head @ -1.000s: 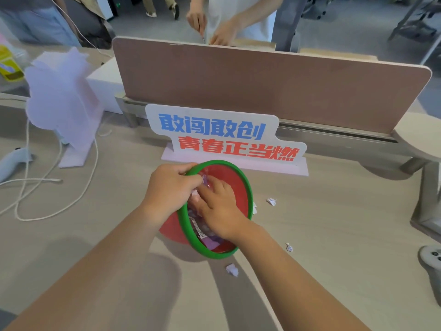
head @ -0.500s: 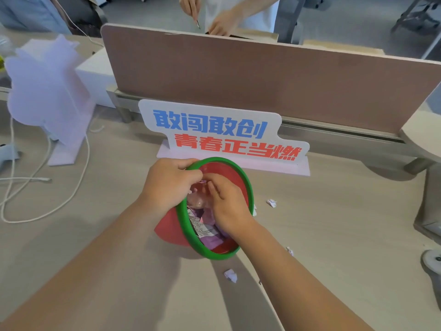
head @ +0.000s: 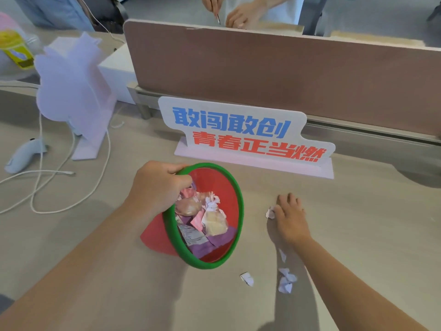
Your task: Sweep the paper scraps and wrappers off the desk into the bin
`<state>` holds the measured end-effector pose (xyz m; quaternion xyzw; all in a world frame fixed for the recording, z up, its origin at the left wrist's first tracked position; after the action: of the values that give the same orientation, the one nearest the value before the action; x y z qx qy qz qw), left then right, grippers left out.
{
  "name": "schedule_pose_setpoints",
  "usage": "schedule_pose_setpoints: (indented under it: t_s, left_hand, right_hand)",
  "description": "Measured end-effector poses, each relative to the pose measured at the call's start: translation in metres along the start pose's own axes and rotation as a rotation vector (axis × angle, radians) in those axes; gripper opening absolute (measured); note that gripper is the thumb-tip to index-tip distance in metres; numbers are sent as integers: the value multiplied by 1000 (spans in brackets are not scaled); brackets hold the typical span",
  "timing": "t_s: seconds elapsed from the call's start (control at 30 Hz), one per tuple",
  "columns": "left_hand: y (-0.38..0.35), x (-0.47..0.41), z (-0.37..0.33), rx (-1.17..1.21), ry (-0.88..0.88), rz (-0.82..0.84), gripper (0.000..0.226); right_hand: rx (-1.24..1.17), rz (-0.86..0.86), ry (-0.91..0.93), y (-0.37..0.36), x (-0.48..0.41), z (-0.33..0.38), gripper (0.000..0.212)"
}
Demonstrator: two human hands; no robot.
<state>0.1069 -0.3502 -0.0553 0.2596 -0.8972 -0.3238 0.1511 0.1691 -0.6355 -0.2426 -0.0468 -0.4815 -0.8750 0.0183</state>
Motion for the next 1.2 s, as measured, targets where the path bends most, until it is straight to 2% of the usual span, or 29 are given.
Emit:
schedule_pose_setpoints:
  t_s: [0.03,0.17,0.27,0.37,0.43,0.47,0.53,0.6,0.63,0.7,0.83,0.93,1.2]
  left_hand:
    - [3,0,2,-7,0,-9,45]
    - [10,3,7,22,12,-14,34]
    - [9,6,6,51,4,-8,39]
    - [5,11,2,30,-30,1,46]
    - [-2,16,0,8,-63,36,35]
    - [-7,19,-1,-7,-83,61,25]
    - [-14,25,-2,-54,-122,92,27]
    - [-16,29,-3,-77,-160,99,24]
    - [-16,31,-4,-81,-180,98,23]
    - [-14,33,-4,-78,-206,100,25]
    - [-6,35,2,-47,-230,97,24]
    - [1,36,8,-19,-242,141,28]
    - [21,33,25,79,-248,211,34]
  right_hand:
    - [21,26,47,-7,7,9,43]
    - [-18,216,204,-39,46,43,47]
    - [-4,229,289,-47,75,42,49]
    - [118,288,412,-44,106,38,57]
    - [104,310,470,-35,122,39,59]
    - [22,287,443,-26,125,39,51]
    - [-151,101,286,3,120,27,34]
    - [-174,-173,78,33,114,-3,33]
    - [-170,-236,-25,39,112,-20,32]
    - [-188,-235,-155,33,111,-42,23]
    - [-100,-267,-168,17,115,-30,20]
    - [-154,-281,-196,-1,128,-3,19]
    - [-14,-288,-172,-43,155,31,43]
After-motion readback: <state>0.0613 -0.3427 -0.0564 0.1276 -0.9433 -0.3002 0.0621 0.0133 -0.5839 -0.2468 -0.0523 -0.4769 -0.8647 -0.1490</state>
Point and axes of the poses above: each hand's wrist, its own x-axis away from the middle knuckle, its own y-axis out of the back of the hand, z = x × y, the point moved 7 cm from there along -x, towards the middle knuckle, and after that the axes turned 11 degrees about -z, right-handed, at the moved point
